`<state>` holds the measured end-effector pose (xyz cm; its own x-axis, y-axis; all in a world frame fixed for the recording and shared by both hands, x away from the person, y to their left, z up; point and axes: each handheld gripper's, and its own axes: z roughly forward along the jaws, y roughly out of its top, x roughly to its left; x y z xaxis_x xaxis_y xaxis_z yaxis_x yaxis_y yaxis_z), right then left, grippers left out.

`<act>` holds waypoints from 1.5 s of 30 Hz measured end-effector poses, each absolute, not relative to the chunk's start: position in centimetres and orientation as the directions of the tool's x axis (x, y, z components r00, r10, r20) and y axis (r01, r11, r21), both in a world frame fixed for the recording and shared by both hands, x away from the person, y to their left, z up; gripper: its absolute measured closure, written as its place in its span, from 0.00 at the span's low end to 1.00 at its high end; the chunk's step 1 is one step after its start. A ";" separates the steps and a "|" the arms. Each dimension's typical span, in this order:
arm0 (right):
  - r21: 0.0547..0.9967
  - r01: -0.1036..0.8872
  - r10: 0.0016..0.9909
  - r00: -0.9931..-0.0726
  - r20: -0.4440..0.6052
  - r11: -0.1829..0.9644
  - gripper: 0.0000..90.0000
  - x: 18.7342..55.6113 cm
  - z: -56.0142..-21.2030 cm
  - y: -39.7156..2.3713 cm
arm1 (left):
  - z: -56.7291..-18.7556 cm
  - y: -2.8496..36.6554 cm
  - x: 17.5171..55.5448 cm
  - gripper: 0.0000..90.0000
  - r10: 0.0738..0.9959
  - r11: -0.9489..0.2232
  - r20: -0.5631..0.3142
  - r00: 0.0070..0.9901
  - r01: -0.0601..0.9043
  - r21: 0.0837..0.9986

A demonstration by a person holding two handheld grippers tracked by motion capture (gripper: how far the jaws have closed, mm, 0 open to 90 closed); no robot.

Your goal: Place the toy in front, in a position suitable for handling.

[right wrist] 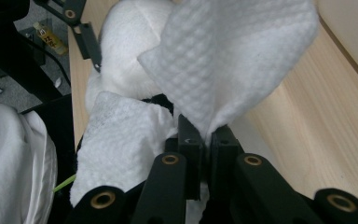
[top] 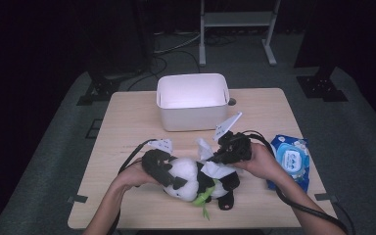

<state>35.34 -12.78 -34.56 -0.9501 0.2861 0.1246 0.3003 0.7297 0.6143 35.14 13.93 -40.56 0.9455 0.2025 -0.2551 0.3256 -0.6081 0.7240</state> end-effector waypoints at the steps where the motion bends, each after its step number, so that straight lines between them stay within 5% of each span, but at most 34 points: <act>1: 0.614 0.306 0.288 -0.949 0.131 0.728 0.95 35.4 -34.5 -12.9 | -40.5 14.0 35.2 0.24 0.205 -0.600 -0.250 0.946 0.324 0.732; 15: 0.636 0.327 0.350 -0.932 0.095 0.698 0.95 37.8 -32.2 -14.4 | -38.0 12.6 38.4 0.31 0.149 -0.616 0.015 0.989 0.081 0.784; 29: 0.626 0.365 0.359 -0.922 0.143 0.689 0.94 40.4 -32.5 -12.8 | -41.0 14.8 36.9 0.30 0.165 -0.558 0.001 0.986 0.093 0.825; 45: 0.613 0.319 0.306 -0.943 0.130 0.723 0.95 37.4 -34.0 -11.1 | -40.7 15.5 34.8 0.11 0.176 -0.581 -0.081 0.981 0.170 0.796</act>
<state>37.44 -11.14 -34.03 -0.9430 0.3063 0.1303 0.3194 0.7230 0.6126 34.80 15.55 -40.67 0.9810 0.1762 -0.0811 0.1701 -0.5806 0.7962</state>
